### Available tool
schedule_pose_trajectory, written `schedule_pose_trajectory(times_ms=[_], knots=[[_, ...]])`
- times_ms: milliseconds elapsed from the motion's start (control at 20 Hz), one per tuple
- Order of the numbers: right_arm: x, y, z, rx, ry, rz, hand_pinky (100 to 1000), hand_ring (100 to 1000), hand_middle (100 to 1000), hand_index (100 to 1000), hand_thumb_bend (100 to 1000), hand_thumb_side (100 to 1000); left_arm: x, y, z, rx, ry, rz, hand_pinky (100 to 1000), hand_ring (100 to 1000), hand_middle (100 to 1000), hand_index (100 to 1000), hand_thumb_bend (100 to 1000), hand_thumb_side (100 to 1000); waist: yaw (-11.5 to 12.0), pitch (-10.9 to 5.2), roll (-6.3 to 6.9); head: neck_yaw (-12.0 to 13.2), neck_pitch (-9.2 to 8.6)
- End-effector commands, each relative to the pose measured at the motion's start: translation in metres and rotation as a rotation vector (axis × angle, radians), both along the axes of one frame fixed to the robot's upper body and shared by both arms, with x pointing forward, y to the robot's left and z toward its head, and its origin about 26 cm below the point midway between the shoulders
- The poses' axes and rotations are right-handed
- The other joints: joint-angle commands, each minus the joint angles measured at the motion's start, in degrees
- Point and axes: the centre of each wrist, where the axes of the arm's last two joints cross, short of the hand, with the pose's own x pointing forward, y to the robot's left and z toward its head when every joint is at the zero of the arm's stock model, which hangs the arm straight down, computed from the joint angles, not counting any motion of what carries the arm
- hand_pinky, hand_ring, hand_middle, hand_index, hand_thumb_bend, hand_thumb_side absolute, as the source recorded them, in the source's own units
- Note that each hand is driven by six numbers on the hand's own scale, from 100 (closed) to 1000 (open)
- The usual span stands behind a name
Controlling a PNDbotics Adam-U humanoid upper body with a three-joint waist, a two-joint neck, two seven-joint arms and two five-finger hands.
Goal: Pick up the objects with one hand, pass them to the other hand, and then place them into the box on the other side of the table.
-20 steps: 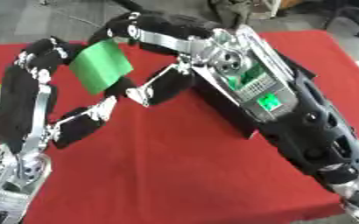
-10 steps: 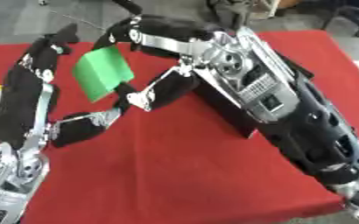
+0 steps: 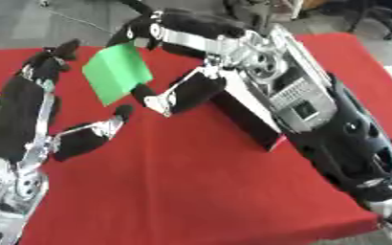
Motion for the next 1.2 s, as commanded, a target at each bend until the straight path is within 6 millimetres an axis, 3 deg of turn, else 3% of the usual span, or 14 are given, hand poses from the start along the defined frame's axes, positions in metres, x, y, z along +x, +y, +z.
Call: schedule_pose_trajectory(times_ms=[50,350,600,900,1000,1200], knots=[[-0.003,-0.031,0.018,0.091,-0.039,-0.099,850,1000,340,493,100,143,0.001,0.022,0.009,-0.037,-0.028,0.067,683,638,657,848,333,474,-0.14,-1.38,0.21,-0.74,-0.16],[0.022,-0.100,0.005,0.193,0.002,-0.433,870,1000,350,511,100,163,-0.005,0.052,0.019,-0.087,-0.076,0.150,686,628,655,820,292,472,-0.43,-1.13,0.25,-1.63,-0.68],[0.043,-0.150,-0.018,0.187,0.041,-0.676,870,1000,353,514,100,165,-0.011,0.067,0.029,-0.108,-0.138,0.190,692,629,658,818,295,457,-0.51,-0.99,0.37,-2.83,-1.26],[0.056,-0.181,-0.044,0.151,0.084,-0.789,874,1000,398,559,100,153,-0.016,0.072,0.038,-0.146,-0.198,0.195,688,627,662,821,293,458,-0.50,-0.92,0.45,-4.00,-2.05],[0.062,-0.185,-0.053,0.125,0.112,-0.781,897,1000,470,636,100,142,-0.016,0.072,0.039,-0.154,-0.208,0.193,689,629,663,820,292,456,-0.39,-0.94,0.51,-4.49,-2.22],[0.072,-0.191,-0.066,0.039,0.145,-0.737,975,1000,717,858,100,100,-0.016,0.072,0.040,-0.160,-0.217,0.197,690,629,663,820,290,455,-0.22,-0.89,0.54,-5.07,-2.38]])
